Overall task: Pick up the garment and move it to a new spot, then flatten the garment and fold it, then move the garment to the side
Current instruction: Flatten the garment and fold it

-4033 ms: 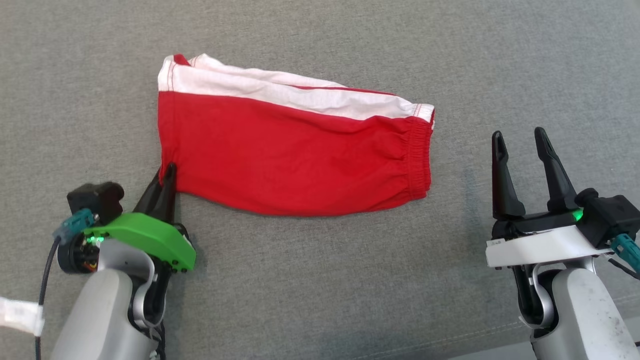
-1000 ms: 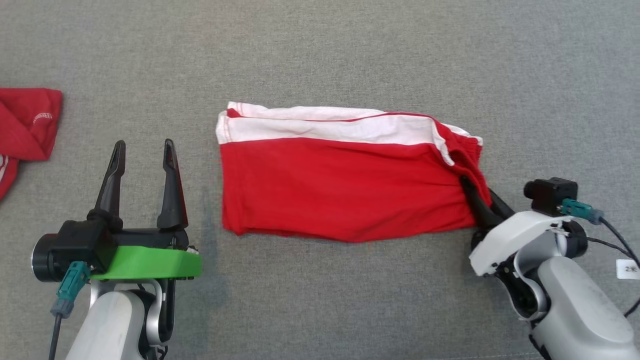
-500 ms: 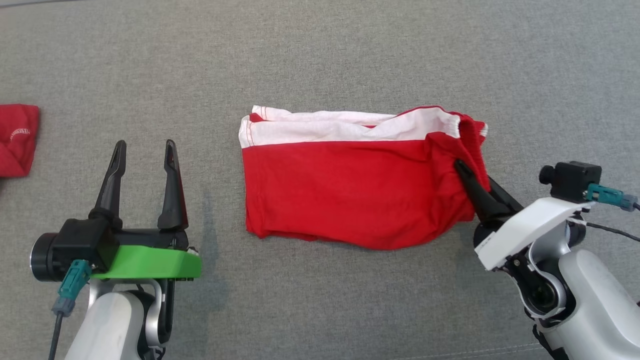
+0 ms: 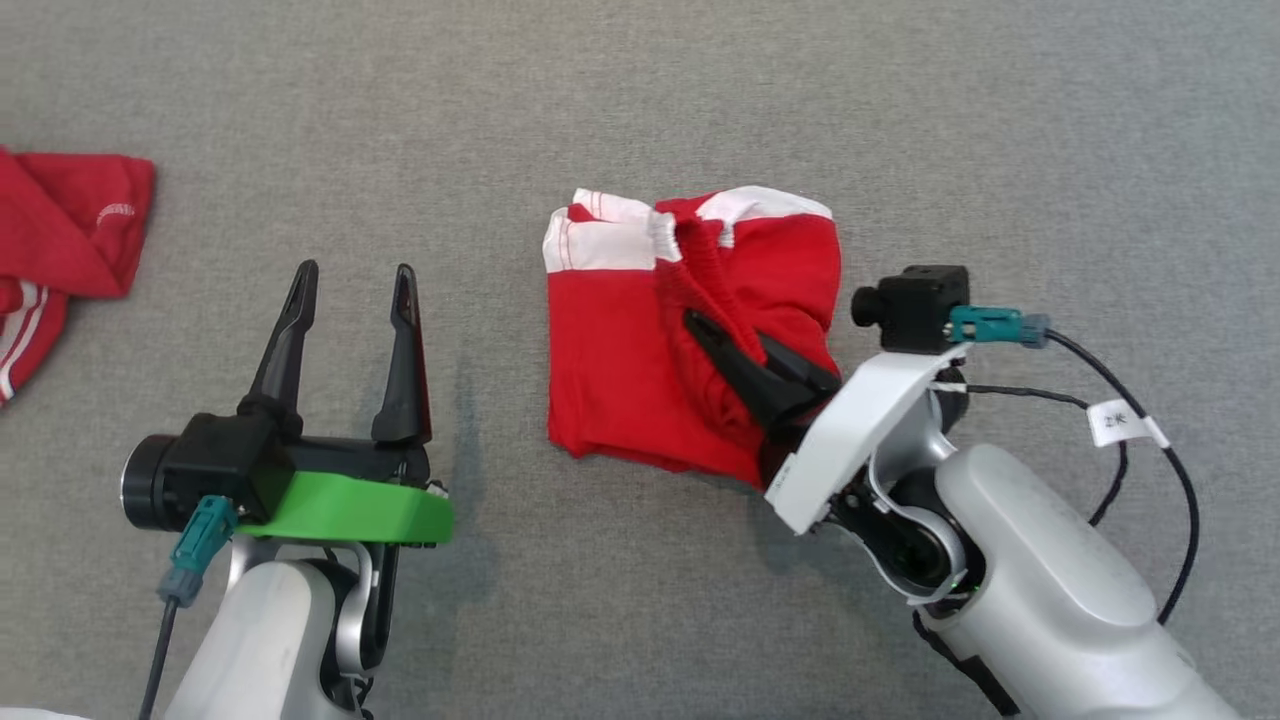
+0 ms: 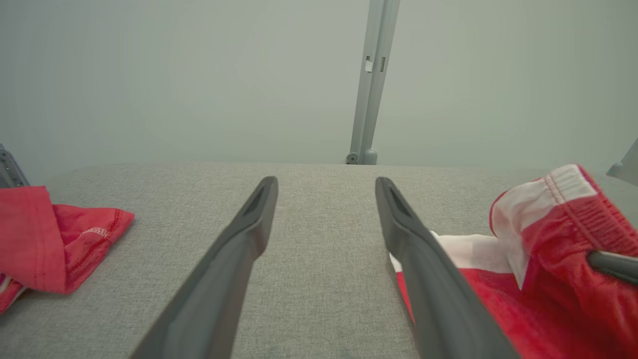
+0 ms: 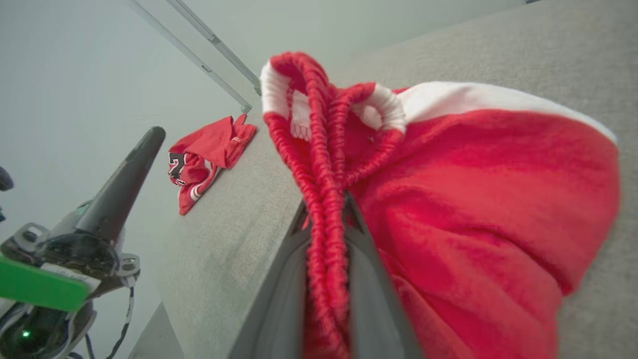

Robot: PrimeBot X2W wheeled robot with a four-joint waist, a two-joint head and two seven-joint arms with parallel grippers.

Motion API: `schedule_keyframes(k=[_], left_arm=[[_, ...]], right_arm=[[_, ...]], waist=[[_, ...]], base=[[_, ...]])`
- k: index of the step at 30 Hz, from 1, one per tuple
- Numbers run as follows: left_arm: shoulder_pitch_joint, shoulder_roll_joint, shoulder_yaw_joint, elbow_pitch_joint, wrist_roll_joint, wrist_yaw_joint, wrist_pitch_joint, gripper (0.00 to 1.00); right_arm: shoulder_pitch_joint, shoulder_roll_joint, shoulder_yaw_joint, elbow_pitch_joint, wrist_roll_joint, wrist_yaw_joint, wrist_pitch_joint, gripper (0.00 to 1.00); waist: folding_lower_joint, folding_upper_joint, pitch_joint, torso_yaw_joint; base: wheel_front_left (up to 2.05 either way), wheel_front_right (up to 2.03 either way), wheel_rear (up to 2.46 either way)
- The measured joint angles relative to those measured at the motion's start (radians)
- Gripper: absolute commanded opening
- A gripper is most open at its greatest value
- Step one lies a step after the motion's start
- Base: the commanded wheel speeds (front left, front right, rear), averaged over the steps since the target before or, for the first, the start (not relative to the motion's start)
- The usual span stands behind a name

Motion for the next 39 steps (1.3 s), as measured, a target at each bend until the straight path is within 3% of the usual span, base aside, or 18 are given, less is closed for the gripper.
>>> schedule_keyframes(k=[12,13,14,15,16,23,26,39], left_arm=[[-0.03,-0.036,-0.015,0.04,0.0,-0.02,-0.015,1.0],[-0.031,-0.038,-0.014,0.042,0.001,-0.021,-0.016,1.0],[-0.032,-0.038,-0.014,0.045,0.002,-0.023,-0.017,1.0],[-0.032,-0.039,-0.013,0.047,0.003,-0.024,-0.018,1.0],[-0.032,-0.039,-0.013,0.05,0.003,-0.024,-0.018,1.0],[-0.032,-0.032,-0.01,0.056,0.014,-0.028,-0.018,1.0],[-0.032,-0.023,-0.005,0.056,0.015,-0.024,-0.018,1.0],[0.001,0.012,0.043,0.025,0.0,0.008,-0.016,1.0]], right_arm=[[-0.123,0.041,0.108,0.23,0.003,0.0,-0.108,0.0],[-0.129,0.043,0.113,0.24,0.004,0.0,-0.124,0.33],[-0.136,0.044,0.12,0.249,0.005,0.0,-0.137,0.73],[-0.143,0.043,0.129,0.254,0.005,0.0,-0.15,0.73],[-0.148,0.043,0.139,0.257,0.002,0.0,-0.167,1.0],[-0.171,0.011,0.192,0.215,-0.052,0.0,-0.321,1.0],[-0.168,-0.015,0.152,0.194,-0.113,0.0,-0.377,1.0],[0.124,-0.007,-0.378,-0.013,-0.493,0.0,-0.405,1.0]], waist=[[0.0,0.0,0.055,0.086],[0.0,0.0,0.059,0.089],[0.0,0.0,0.062,0.091],[0.0,0.0,0.064,0.092],[0.0,0.0,0.065,0.09],[0.0,0.0,0.051,0.059],[0.0,0.0,0.042,0.039],[0.0,0.0001,-0.016,-0.052]], base=[[0.0,0.0,0.0],[0.0,0.0,0.0],[0.0,0.0,0.0],[0.0,0.0,0.0],[0.0,0.0,0.0],[0.0,0.0,0.0],[0.0,0.0,0.0],[0.0,0.0,0.0]])
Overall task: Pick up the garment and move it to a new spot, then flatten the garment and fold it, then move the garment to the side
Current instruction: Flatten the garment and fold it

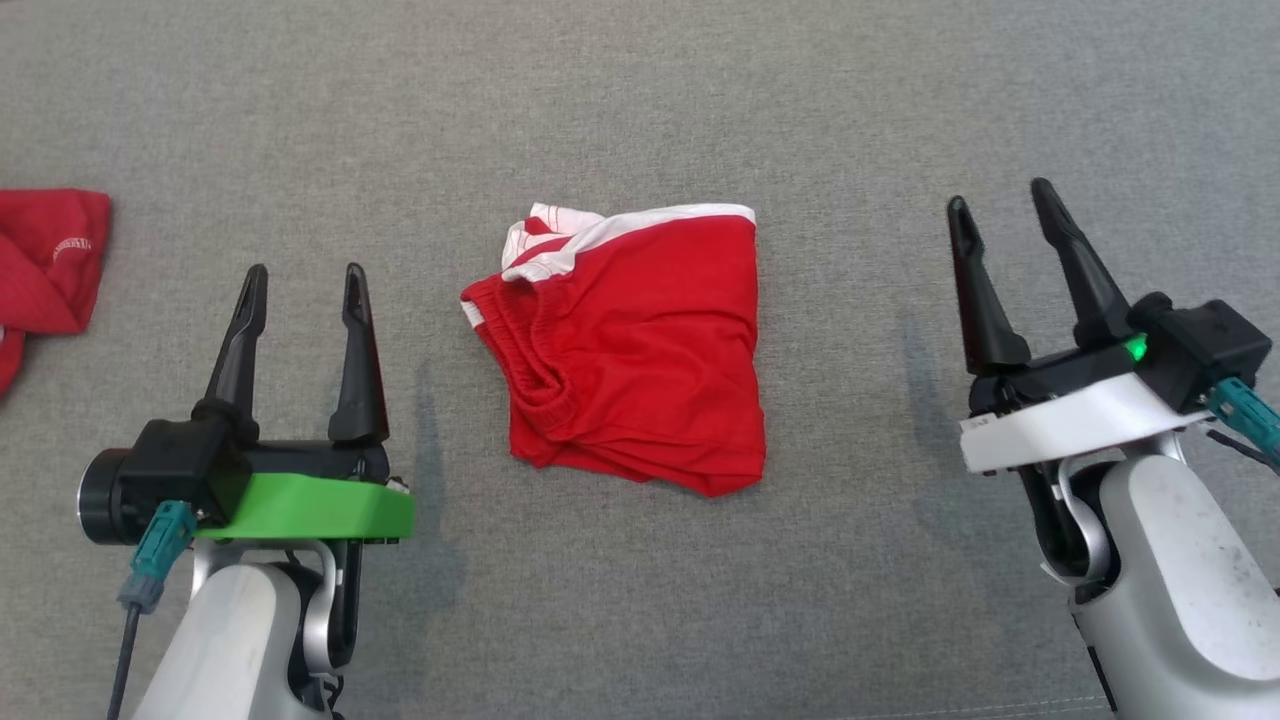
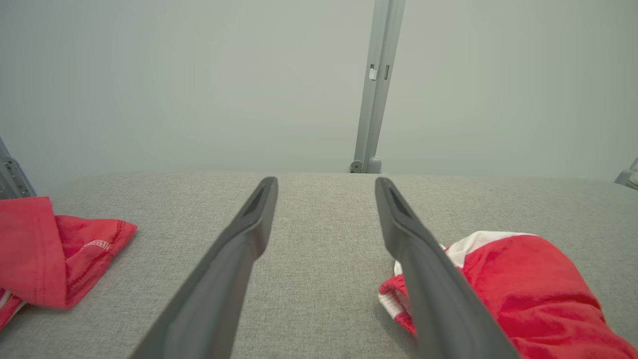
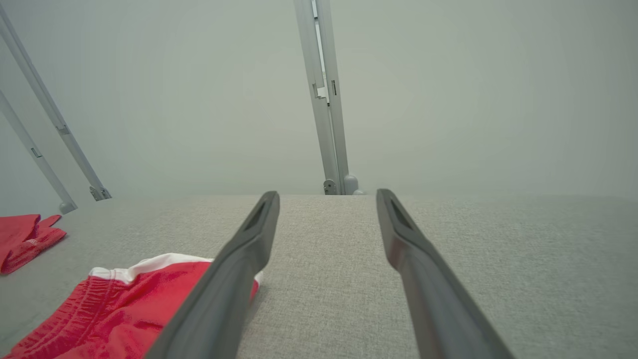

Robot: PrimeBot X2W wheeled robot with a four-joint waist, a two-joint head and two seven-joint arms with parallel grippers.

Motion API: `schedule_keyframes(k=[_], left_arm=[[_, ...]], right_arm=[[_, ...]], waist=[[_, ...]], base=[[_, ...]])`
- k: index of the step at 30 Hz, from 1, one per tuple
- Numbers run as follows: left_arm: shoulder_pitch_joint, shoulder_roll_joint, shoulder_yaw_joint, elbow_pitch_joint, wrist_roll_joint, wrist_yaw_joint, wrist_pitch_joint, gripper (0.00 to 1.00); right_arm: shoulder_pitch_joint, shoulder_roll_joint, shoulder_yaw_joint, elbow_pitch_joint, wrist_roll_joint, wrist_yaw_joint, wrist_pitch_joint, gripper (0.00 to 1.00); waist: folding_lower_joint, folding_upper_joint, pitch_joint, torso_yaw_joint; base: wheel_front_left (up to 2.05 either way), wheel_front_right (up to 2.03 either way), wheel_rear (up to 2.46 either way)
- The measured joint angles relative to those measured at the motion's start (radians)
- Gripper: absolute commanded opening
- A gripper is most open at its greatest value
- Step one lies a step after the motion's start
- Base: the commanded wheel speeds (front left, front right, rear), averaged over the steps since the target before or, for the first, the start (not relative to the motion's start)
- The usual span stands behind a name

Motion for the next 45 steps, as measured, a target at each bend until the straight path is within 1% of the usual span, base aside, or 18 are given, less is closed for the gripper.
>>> schedule_keyframes(k=[3,5,9,11,17,26,37,45], left_arm=[[0.019,0.009,0.015,-0.011,-0.007,0.007,0.0,1.0],[0.032,0.016,0.024,-0.014,-0.011,0.013,0.0,1.0],[0.06,0.032,0.034,-0.027,-0.019,0.012,0.0,1.0],[0.075,0.038,0.043,-0.035,-0.038,0.004,0.0,1.0],[0.126,0.065,0.063,-0.046,-0.045,-0.007,-0.002,1.0],[0.221,0.1,0.055,-0.05,-0.046,-0.015,0.009,1.0],[0.304,0.114,0.04,-0.07,-0.059,-0.013,0.039,1.0],[0.321,0.122,0.032,-0.083,-0.067,-0.008,0.053,1.0]], right_arm=[[0.05,0.01,-0.062,-0.028,-0.034,0.0,-0.001,1.0],[0.076,0.016,-0.076,-0.041,-0.048,0.0,-0.001,1.0],[0.115,0.023,-0.083,-0.057,-0.057,0.0,-0.001,1.0],[0.133,0.024,-0.086,-0.062,-0.061,0.0,-0.001,1.0],[0.189,0.021,-0.088,-0.062,-0.065,0.0,-0.001,1.0],[0.286,0.016,-0.098,-0.079,-0.087,0.0,0.031,1.0],[0.384,0.03,-0.139,-0.124,-0.092,0.0,0.07,1.0],[0.413,0.037,-0.151,-0.152,-0.094,0.0,0.095,1.0]], waist=[[0.0,0.0,-0.02,-0.016],[0.0,0.0,-0.035,-0.024],[0.0,0.0,-0.072,-0.037],[0.0,0.0,-0.092,-0.04],[0.0,0.0,-0.153,-0.041],[0.0,0.0,-0.245,-0.035],[-0.0001,0.0,-0.328,-0.038],[-0.0001,-0.0001,-0.345,-0.043]], base=[[0.0,0.0,0.0],[0.0,0.0,0.0],[0.0,0.0,0.0],[0.0,0.0,0.0],[0.0,0.0,0.0],[0.0,0.0,0.0],[0.0,0.0,0.0],[0.0,0.0,0.0]])
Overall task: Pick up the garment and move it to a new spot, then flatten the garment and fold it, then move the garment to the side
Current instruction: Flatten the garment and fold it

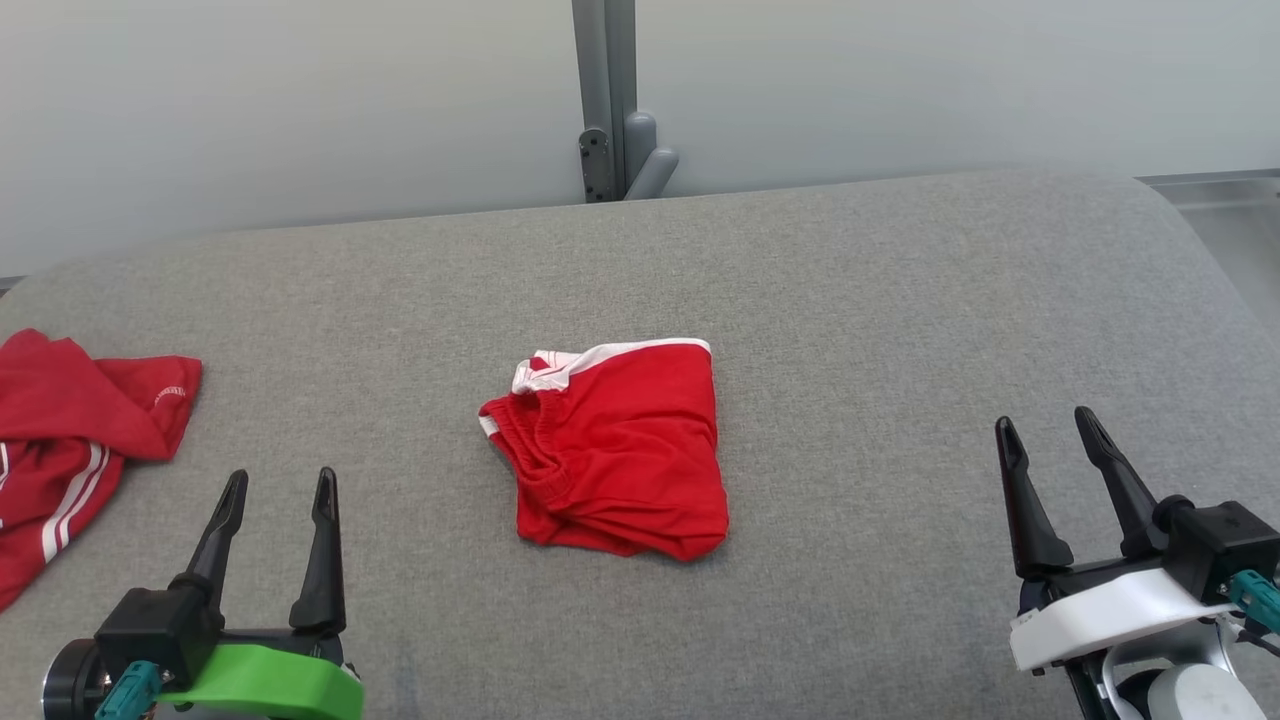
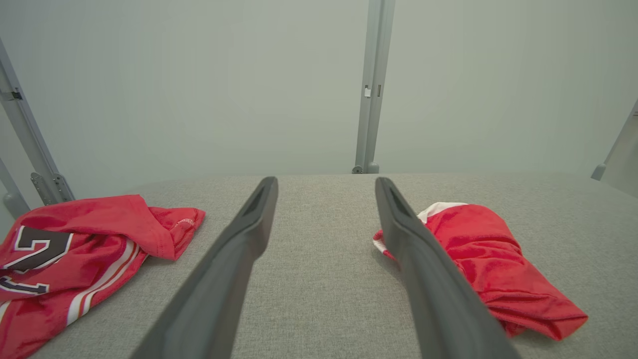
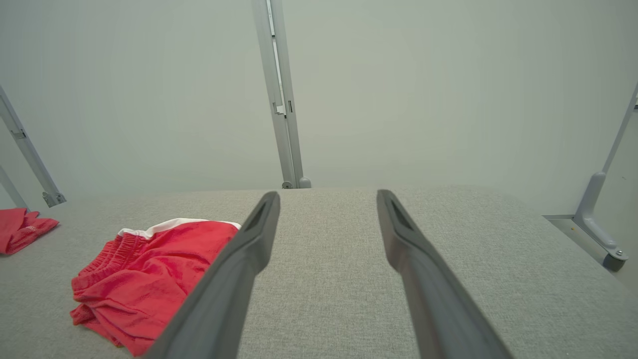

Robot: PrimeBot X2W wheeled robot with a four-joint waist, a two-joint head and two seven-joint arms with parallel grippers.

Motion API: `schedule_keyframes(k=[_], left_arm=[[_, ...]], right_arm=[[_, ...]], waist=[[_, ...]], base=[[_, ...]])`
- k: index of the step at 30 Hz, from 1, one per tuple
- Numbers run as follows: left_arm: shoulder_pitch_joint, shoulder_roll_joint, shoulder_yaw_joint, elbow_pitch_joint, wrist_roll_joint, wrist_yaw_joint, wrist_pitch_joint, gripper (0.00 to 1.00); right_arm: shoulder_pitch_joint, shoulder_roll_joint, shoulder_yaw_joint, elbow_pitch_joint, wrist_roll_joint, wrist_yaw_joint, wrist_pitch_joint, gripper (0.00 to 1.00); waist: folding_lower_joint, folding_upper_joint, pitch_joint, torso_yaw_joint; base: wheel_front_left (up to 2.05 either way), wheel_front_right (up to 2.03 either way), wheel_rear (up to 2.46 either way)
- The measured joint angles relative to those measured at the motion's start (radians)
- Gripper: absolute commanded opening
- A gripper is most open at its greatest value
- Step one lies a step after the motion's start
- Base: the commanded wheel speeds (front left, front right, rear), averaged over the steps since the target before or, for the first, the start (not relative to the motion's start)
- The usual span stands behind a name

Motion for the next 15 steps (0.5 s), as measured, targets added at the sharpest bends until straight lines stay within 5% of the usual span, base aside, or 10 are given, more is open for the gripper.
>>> schedule_keyframes(k=[15], left_arm=[[0.0,-0.001,-0.007,-0.001,-0.005,0.008,0.003,1.0]], right_arm=[[0.004,0.002,-0.005,-0.007,0.0,0.0,0.01,1.0]], waist=[[0.0,0.0,-0.003,0.0]], base=[[0.0,0.0,0.0]])
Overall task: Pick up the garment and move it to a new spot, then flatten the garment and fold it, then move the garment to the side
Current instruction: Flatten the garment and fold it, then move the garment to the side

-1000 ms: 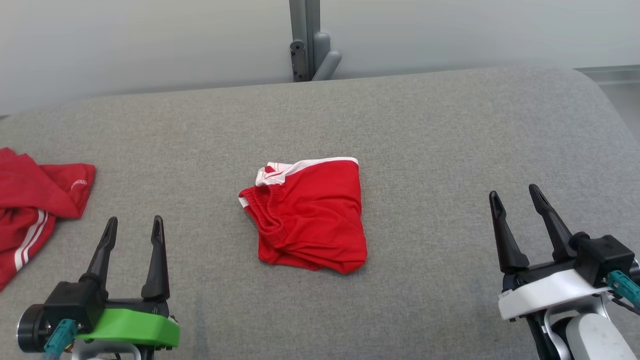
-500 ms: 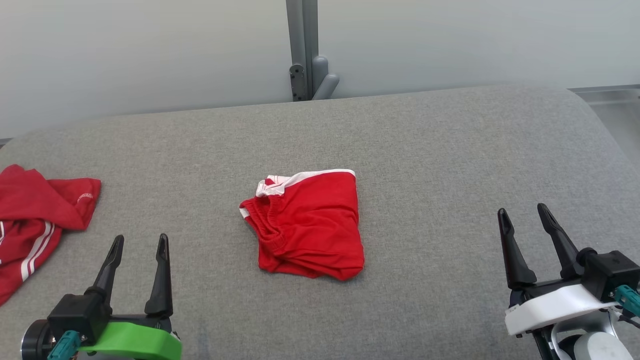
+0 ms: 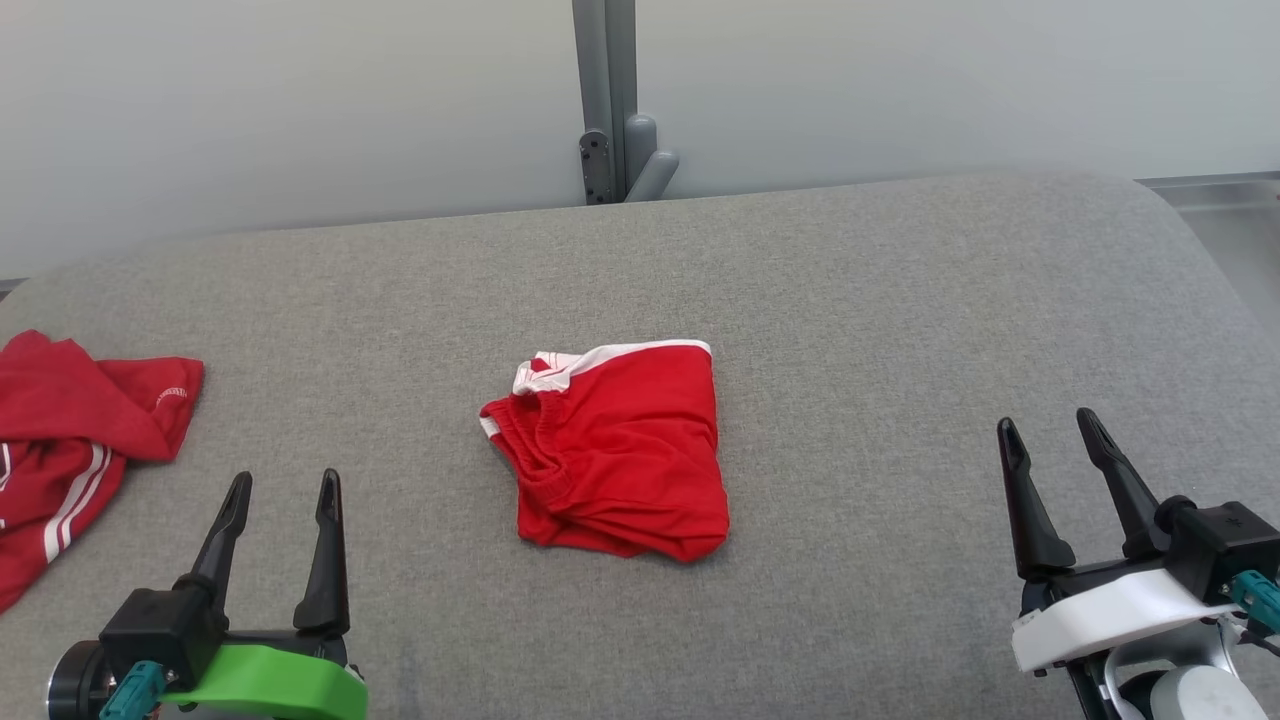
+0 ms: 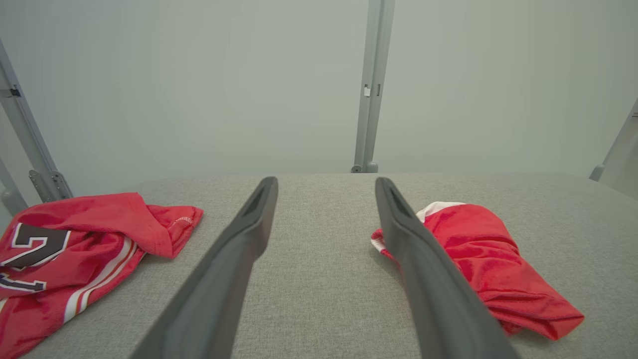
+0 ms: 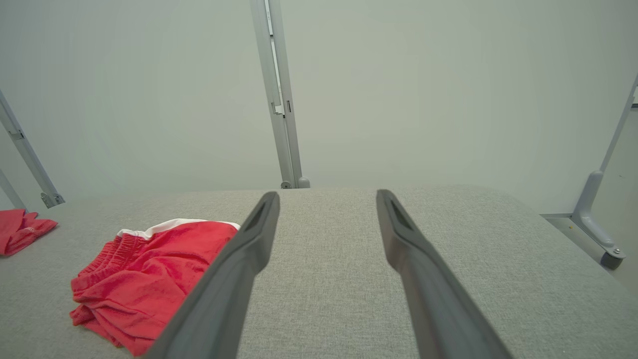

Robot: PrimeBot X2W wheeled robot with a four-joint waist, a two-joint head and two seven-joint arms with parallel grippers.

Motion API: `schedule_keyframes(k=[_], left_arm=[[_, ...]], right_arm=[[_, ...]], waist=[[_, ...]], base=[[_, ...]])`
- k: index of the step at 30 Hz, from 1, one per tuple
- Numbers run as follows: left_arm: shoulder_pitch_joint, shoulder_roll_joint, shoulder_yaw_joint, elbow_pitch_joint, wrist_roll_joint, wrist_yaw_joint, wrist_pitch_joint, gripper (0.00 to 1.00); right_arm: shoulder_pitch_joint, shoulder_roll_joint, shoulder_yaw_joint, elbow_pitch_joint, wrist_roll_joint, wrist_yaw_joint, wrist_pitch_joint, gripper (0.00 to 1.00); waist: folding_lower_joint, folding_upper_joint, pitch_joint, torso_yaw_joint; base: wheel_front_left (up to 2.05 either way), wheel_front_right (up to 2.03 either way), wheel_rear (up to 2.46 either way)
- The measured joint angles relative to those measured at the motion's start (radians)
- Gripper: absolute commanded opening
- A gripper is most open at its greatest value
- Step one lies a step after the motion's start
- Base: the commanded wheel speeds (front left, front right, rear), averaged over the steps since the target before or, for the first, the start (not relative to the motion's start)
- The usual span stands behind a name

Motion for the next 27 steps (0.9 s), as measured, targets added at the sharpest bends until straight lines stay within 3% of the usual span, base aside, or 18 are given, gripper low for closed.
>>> schedule_keyframes(k=[14,27], left_arm=[[-0.016,-0.006,-0.014,0.007,-0.003,0.004,-0.005,1.0],[-0.204,-0.06,-0.048,0.009,0.013,-0.041,-0.04,1.0]], right_arm=[[0.0,-0.001,-0.012,0.02,0.003,0.0,-0.001,1.0],[-0.11,-0.048,0.02,0.134,0.049,0.0,-0.001,1.0]], waist=[[0.0,0.0,0.002,0.018],[0.0,0.0,0.091,0.143]], base=[[0.0,0.0,0.0],[0.0,0.0,0.0]])
